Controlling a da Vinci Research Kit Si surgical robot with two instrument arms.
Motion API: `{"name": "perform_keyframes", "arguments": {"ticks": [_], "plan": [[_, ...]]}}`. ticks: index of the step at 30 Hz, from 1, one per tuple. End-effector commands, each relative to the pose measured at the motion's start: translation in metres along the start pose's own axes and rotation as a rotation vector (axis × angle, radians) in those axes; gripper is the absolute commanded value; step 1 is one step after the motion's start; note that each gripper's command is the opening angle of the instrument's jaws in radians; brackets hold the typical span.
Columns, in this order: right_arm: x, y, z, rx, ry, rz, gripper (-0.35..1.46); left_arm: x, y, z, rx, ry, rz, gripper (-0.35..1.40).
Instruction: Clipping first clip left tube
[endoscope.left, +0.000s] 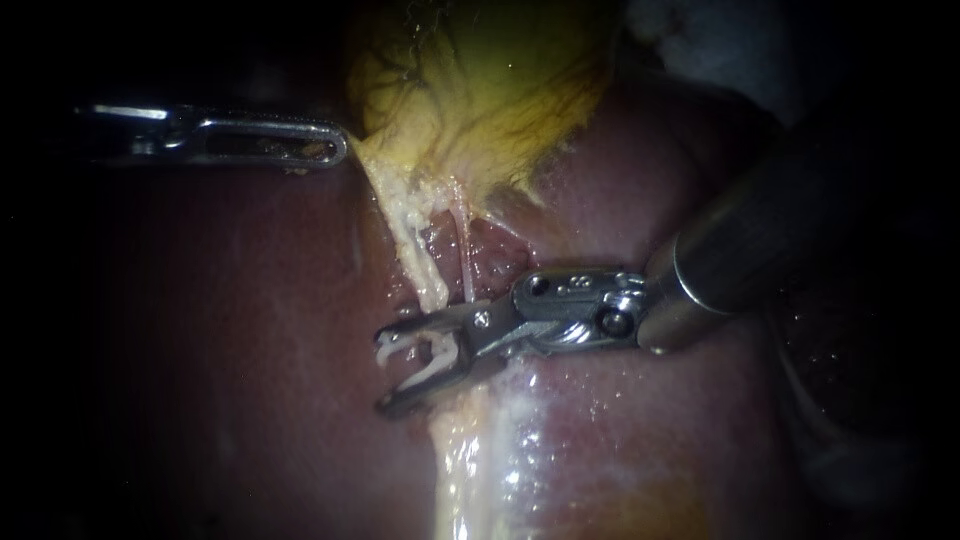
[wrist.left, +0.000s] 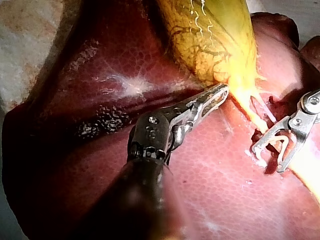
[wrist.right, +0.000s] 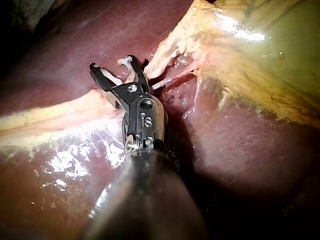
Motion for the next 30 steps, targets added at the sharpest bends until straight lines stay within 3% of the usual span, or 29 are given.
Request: {"name": "perform_keyframes", "arguments": {"ticks": [1,12,24,30], "plan": [[0.0,0.0,-0.0001,0.0,0.0,-0.001,0.45,0.0,0.0,0.0,0.0,0.0,0.0,-0.35],[0.001,-0.0011,-0.0011,0.006,0.004,0.005,0.45,0.0,0.0,0.0,0.0,0.0,0.0,-0.35],[0.0032,-0.0033,-0.0062,0.049,0.046,0.027,0.46,0.0,0.0,-0.0001,0.001,0.0,0.0,-0.35],[0.0029,-0.0032,-0.0078,0.056,0.047,0.028,0.46,0.0,0.0,-0.0001,0.001,0.0,0.0,-0.35]]}}
